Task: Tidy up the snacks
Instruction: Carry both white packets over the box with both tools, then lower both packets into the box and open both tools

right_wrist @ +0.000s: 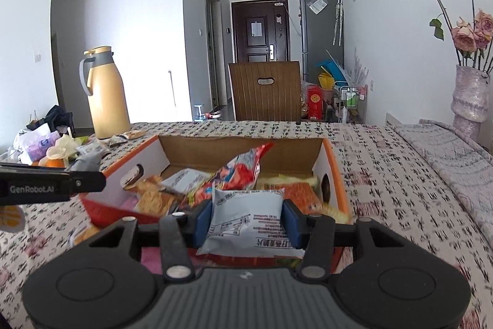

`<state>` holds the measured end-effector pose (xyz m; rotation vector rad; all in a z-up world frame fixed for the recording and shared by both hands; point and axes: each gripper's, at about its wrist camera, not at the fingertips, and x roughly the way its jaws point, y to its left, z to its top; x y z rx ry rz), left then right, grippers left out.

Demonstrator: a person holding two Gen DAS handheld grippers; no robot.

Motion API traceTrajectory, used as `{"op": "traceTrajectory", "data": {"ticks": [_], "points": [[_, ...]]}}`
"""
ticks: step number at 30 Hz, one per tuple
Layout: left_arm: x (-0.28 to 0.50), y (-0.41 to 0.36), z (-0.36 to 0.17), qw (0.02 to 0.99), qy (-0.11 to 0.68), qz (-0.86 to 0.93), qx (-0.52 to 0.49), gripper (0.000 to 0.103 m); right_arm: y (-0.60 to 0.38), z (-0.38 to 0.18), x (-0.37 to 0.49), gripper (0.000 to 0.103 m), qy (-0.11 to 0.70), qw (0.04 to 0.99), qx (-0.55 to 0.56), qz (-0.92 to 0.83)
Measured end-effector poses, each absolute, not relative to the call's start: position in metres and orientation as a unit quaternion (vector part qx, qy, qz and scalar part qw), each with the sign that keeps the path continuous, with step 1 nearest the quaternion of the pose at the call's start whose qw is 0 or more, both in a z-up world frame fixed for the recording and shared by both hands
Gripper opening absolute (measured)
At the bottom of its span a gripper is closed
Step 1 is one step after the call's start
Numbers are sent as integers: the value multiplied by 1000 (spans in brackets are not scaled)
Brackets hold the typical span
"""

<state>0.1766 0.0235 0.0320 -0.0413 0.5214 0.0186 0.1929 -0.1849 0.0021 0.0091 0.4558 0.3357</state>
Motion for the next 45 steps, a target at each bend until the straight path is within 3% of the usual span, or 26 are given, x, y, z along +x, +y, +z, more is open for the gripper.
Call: {"op": "traceTrajectory", "data": {"ticks": [17, 28, 31, 34, 38, 39, 45], "points": [[259, 12, 21, 964, 264, 28, -35, 40, -170, -2, 278, 48, 214, 962, 16, 167], [270, 26, 0, 962, 266, 40, -49, 40, -171, -17, 280, 49, 222, 960, 15, 171], [270, 29, -1, 962, 264, 44, -56, 41, -170, -19, 281, 56, 227, 960, 11, 166], [267, 33, 0, 962, 259, 52, -65, 49, -173, -20, 281, 59, 226, 962, 15, 154], [263, 34, 3, 965, 244, 74, -66, 94, -180, -20, 282, 102, 228, 963, 30, 141], [261, 34, 4, 966, 238, 80, -66, 103, -181, -20, 282, 103, 225, 964, 34, 139], [258, 35, 7, 966, 234, 81, -72, 103, -186, -20, 283, 103, 226, 963, 46, 139]]}}
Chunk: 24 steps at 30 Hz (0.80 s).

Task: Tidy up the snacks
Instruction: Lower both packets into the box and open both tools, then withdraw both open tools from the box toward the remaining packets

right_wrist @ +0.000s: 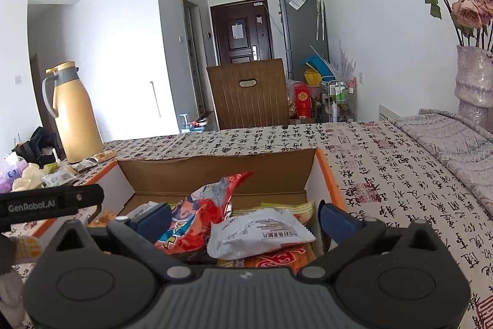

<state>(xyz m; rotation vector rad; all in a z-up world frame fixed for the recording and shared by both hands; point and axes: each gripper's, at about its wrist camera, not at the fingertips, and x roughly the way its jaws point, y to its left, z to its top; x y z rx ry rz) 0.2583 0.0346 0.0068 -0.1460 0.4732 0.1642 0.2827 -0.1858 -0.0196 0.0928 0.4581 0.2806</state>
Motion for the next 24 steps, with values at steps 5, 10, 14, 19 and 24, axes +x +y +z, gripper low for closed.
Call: {"op": "traceTrajectory", "data": {"ticks": [5, 10, 14, 19, 24], "points": [[258, 36, 7, 966, 234, 82, -77, 103, -186, -18, 282, 103, 225, 963, 46, 138], [257, 36, 11, 964, 237, 84, -81, 103, -185, -14, 281, 103, 223, 965, 42, 133], [254, 35, 18, 964, 239, 86, -81, 103, -185, -7, 277, 103, 216, 967, 41, 128], [243, 35, 27, 965, 237, 84, -80, 103, -187, -1, 267, 103, 213, 969, 40, 121], [228, 37, 30, 964, 240, 83, -75, 103, -188, 1, 254, 103, 217, 968, 40, 120]]}}
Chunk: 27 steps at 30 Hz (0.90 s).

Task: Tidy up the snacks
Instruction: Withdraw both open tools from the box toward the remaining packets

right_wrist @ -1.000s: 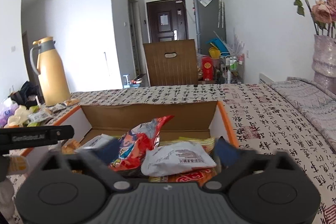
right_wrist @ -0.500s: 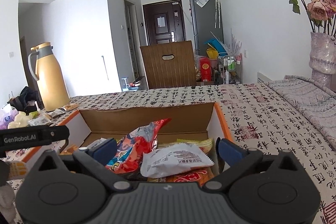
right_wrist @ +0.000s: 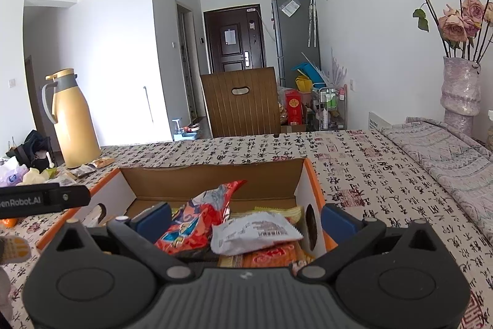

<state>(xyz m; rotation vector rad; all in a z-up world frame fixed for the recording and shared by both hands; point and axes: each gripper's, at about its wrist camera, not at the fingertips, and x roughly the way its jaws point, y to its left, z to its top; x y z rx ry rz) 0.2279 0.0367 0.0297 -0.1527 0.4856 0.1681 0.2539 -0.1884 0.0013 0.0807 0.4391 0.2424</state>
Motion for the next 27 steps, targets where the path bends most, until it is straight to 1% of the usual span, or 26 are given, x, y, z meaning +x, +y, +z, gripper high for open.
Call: {"op": "traceTrajectory", "data": {"ticks": [11, 27], "points": [[193, 48, 22, 962, 251, 84, -67, 103, -188, -1, 220, 103, 232, 965, 27, 121], [143, 73, -9, 952, 289, 76, -59, 103, -187, -17, 184, 103, 271, 952, 10, 143]]}}
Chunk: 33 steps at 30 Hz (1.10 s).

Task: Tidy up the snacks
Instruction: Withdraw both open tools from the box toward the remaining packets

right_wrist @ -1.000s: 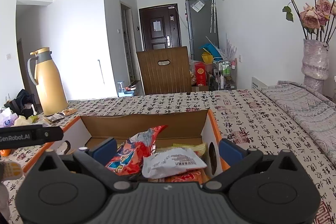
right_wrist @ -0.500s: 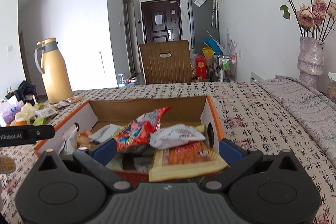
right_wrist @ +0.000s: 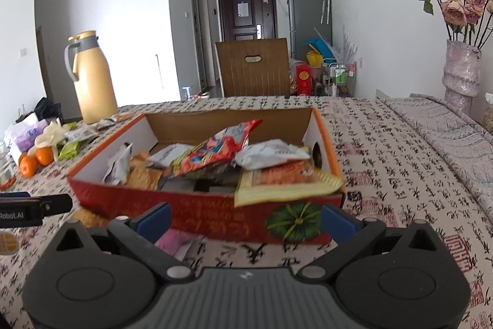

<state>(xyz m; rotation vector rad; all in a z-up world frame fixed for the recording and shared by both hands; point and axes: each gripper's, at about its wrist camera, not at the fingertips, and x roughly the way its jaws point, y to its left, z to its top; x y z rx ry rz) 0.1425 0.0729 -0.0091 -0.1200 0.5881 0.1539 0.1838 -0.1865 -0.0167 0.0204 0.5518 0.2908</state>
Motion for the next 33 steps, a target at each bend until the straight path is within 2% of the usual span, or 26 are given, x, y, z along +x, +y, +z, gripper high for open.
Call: {"op": "traceTrajectory", "data": {"ticks": [25, 33], "points": [[119, 80, -36, 940, 328, 64, -73, 103, -146, -70, 159, 103, 366, 909, -43, 194], [119, 71, -41, 934, 350, 48, -57, 103, -132, -71, 167, 102, 366, 909, -68, 186]]}}
